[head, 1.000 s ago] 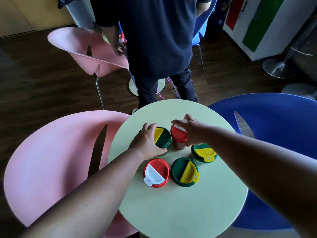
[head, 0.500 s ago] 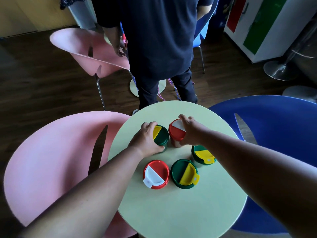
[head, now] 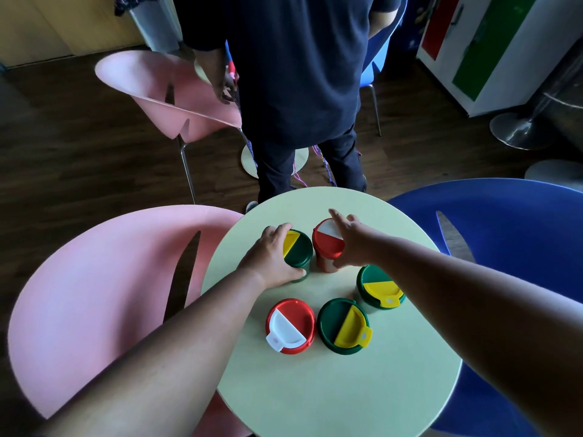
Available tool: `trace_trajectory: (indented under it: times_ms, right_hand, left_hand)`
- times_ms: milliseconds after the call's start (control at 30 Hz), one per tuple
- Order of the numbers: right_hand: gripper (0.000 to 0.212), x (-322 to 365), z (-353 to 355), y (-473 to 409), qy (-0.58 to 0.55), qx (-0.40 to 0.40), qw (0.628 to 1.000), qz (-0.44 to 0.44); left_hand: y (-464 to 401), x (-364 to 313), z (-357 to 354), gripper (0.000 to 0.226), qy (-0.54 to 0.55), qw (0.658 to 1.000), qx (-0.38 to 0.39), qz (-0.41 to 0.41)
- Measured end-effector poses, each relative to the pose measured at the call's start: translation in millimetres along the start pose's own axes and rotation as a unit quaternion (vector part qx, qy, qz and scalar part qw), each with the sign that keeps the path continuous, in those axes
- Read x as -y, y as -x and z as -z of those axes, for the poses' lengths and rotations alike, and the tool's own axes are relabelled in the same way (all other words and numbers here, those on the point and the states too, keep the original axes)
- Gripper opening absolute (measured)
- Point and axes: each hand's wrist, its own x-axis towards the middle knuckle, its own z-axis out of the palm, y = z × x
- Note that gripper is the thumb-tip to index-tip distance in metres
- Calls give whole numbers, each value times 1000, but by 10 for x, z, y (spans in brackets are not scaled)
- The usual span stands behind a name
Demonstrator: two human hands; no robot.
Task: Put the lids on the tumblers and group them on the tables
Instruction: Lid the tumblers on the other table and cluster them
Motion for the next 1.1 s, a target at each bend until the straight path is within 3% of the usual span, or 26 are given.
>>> trace_trajectory:
  times_ms: [100, 233, 333, 467, 533, 600, 733, 867, 1100]
  right_hand:
    - [127, -12, -6, 13, -12, 7, 1000, -9]
    - [115, -72, 18, 140, -7, -37, 999, -6]
    - [85, -102, -4, 318, 1, -91, 995, 34]
    - [43, -35, -96, 590, 17, -137, 982, 126]
    - [30, 42, -153, 696, 31, -138, 978, 154]
    - [24, 124, -215, 773, 20, -100, 981, 164]
    - [43, 265, -387, 831, 50, 6, 987, 151]
    - [61, 344, -587, 776, 140, 25, 978, 151]
    - [37, 441, -625, 687, 1, -26, 994, 105]
  left_hand:
    - [1, 17, 5, 108, -9, 1000, 11, 12]
    - [150, 10, 32, 95, -39, 994, -98, -23]
    - [405, 13, 38, 67, -11, 985, -145, -90]
    - [777, 27, 38, 48, 3, 992, -79, -94]
    - [933, 35, 33, 55, -4, 997, -28, -77]
    - [1057, 69, -16, 76, -28, 996, 21, -77]
    - [1163, 156, -171, 113, -84, 988, 93, -87]
    - [1166, 152, -258, 109, -58, 994, 53, -73]
    - [1079, 155, -217, 121, 37, 998, 1, -48]
